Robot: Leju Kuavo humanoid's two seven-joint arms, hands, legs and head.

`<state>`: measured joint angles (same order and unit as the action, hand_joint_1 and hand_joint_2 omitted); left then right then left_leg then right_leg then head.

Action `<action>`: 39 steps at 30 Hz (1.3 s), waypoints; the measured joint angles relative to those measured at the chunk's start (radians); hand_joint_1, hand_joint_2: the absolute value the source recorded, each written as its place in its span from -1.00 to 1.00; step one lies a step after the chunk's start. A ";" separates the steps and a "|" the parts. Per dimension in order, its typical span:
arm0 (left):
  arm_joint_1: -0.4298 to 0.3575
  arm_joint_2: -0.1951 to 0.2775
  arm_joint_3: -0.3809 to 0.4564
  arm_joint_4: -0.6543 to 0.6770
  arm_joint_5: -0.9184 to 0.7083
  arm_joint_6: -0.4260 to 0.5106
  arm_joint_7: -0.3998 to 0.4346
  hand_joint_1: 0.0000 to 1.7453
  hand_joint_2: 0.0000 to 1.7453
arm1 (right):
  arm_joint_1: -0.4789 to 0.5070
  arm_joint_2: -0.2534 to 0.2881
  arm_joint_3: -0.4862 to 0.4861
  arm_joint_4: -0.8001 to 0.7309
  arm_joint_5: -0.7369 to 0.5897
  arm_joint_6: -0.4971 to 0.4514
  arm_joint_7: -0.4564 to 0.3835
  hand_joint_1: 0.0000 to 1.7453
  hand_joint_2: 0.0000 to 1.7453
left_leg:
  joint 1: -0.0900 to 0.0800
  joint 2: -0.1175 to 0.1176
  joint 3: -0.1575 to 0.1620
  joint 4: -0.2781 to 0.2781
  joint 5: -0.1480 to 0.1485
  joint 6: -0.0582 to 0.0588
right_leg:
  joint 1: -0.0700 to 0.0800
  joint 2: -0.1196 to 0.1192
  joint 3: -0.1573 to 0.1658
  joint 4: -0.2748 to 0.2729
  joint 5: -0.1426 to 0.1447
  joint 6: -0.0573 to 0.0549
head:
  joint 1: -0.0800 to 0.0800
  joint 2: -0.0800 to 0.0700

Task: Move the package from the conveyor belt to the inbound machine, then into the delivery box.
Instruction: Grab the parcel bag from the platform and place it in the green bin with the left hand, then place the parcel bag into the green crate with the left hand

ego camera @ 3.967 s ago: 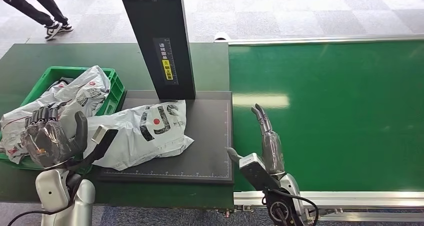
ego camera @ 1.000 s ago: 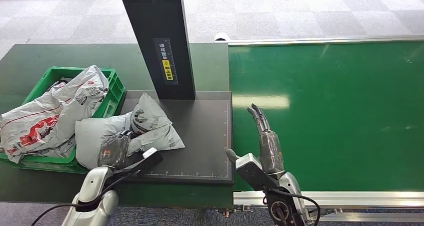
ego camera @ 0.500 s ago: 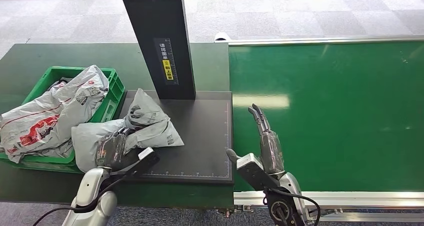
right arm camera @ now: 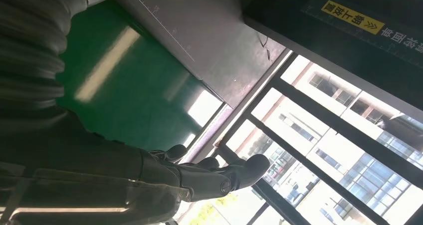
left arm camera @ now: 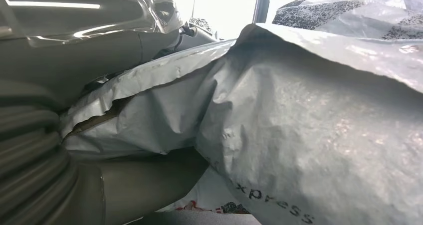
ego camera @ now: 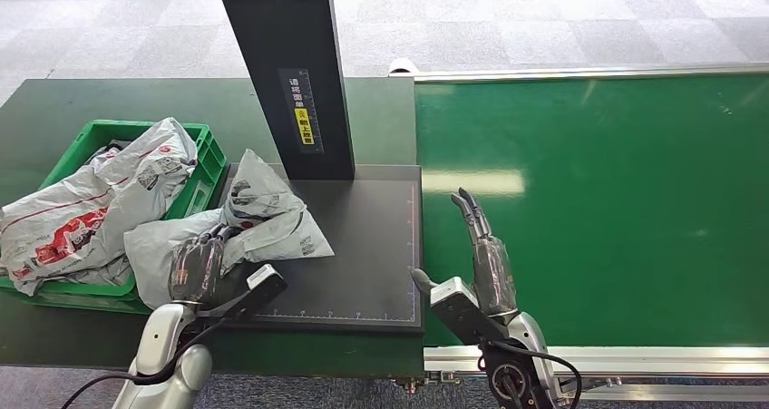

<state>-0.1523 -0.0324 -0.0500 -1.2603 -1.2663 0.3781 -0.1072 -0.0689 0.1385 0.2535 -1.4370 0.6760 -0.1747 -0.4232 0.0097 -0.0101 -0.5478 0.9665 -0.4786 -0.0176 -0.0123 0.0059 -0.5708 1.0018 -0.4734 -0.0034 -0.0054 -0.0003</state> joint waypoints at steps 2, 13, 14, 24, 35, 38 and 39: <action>0.002 0.000 0.000 -0.002 0.012 0.019 -0.013 1.00 1.00 | 0.000 0.000 -0.001 0.000 0.000 0.000 0.000 -1.00 1.00 | 0.000 0.000 0.000 0.000 0.000 0.000 | 0.000 0.000 0.000 0.000 0.000 0.000 | 0.000 0.000; 0.018 -0.013 -0.004 -0.097 0.187 0.276 -0.249 1.00 1.00 | -0.003 0.000 -0.004 0.002 -0.017 -0.006 -0.013 -1.00 1.00 | 0.000 0.000 -0.001 0.000 0.000 0.000 | 0.000 0.000 -0.001 0.000 0.000 0.000 | 0.000 0.000; 0.020 -0.021 -0.001 -0.120 0.186 0.293 -0.297 1.00 1.00 | -0.004 0.000 -0.004 0.003 -0.020 -0.008 -0.015 -1.00 1.00 | 0.000 0.000 -0.002 0.000 0.000 0.000 | 0.000 0.000 -0.001 0.000 0.000 0.000 | 0.000 0.000; -0.035 -0.152 0.133 -0.476 -0.027 0.320 -0.587 1.00 1.00 | -0.015 0.000 -0.004 0.039 -0.047 -0.056 -0.038 -1.00 1.00 | 0.000 0.000 -0.003 0.001 0.000 0.000 | 0.000 0.000 -0.002 0.000 0.000 0.000 | 0.000 0.000; -0.119 -0.167 0.162 -0.622 -0.128 0.320 -0.589 1.00 1.00 | -0.019 0.000 -0.004 0.069 -0.057 -0.079 -0.048 -1.00 1.00 | 0.000 0.000 -0.003 0.002 0.000 0.000 | 0.000 0.000 -0.002 0.000 0.000 0.000 | 0.000 0.000; -0.131 -0.171 0.170 -0.625 -0.135 0.320 -0.589 1.00 1.00 | -0.019 0.000 -0.004 0.072 -0.057 -0.080 -0.048 -1.00 1.00 | 0.000 0.000 -0.003 0.002 0.000 0.000 | 0.000 0.000 -0.002 0.000 0.001 0.000 | 0.000 0.000; -0.136 -0.172 0.174 -0.624 -0.146 0.320 -0.585 1.00 1.00 | -0.019 0.000 -0.004 0.073 -0.057 -0.080 -0.048 -1.00 1.00 | 0.000 -0.001 -0.003 0.002 0.000 0.000 | 0.000 0.000 -0.002 0.000 0.001 0.000 | 0.000 0.000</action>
<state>-0.2880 -0.2041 0.1241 -1.8848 -1.4128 0.6985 -0.6925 -0.0880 0.1381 0.2498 -1.3639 0.6191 -0.2549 -0.4716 0.0101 -0.0106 -0.5512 0.9684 -0.4787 -0.0173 -0.0119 0.0057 -0.5732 1.0020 -0.4729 -0.0030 -0.0055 -0.0001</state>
